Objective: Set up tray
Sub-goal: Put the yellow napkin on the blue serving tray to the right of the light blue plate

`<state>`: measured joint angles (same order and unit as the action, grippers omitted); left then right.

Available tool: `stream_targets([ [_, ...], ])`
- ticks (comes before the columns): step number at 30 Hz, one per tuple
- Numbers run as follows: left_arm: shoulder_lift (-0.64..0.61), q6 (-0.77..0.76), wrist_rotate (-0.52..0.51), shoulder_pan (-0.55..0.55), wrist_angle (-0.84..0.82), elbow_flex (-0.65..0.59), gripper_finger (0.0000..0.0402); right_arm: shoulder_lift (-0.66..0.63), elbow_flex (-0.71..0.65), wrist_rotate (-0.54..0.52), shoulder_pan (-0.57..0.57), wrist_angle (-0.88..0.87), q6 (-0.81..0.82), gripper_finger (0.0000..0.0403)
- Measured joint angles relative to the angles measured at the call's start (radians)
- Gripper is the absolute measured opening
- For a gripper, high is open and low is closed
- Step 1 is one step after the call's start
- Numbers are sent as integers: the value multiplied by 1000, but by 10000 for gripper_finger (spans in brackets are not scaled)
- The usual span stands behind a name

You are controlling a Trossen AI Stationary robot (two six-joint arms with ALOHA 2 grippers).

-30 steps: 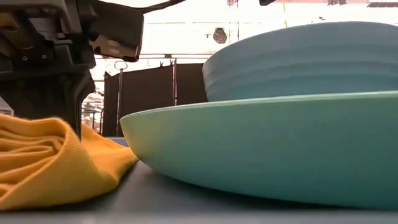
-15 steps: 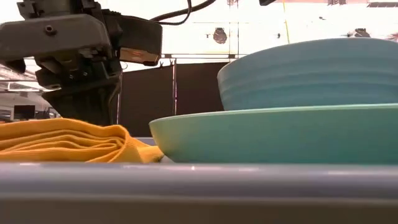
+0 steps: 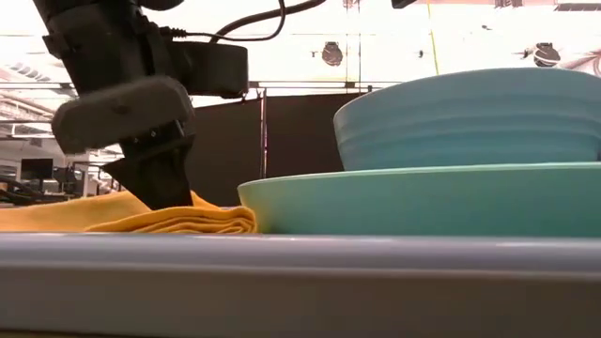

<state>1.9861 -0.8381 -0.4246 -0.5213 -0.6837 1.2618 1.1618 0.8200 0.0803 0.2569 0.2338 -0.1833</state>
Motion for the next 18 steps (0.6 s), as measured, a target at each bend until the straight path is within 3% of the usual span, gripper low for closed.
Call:
stream_targets([
  [8, 0, 15, -82, -5, 4, 0, 2, 0, 0, 0, 0, -1, 0, 125],
  [13, 0, 76, -23, -2, 51, 0, 2, 0, 0, 0, 0, -1, 0, 125],
  [18, -1, 31, -22, -5, 20, 2, 4, 0, 0, 0, 0, -3, 0, 125],
])
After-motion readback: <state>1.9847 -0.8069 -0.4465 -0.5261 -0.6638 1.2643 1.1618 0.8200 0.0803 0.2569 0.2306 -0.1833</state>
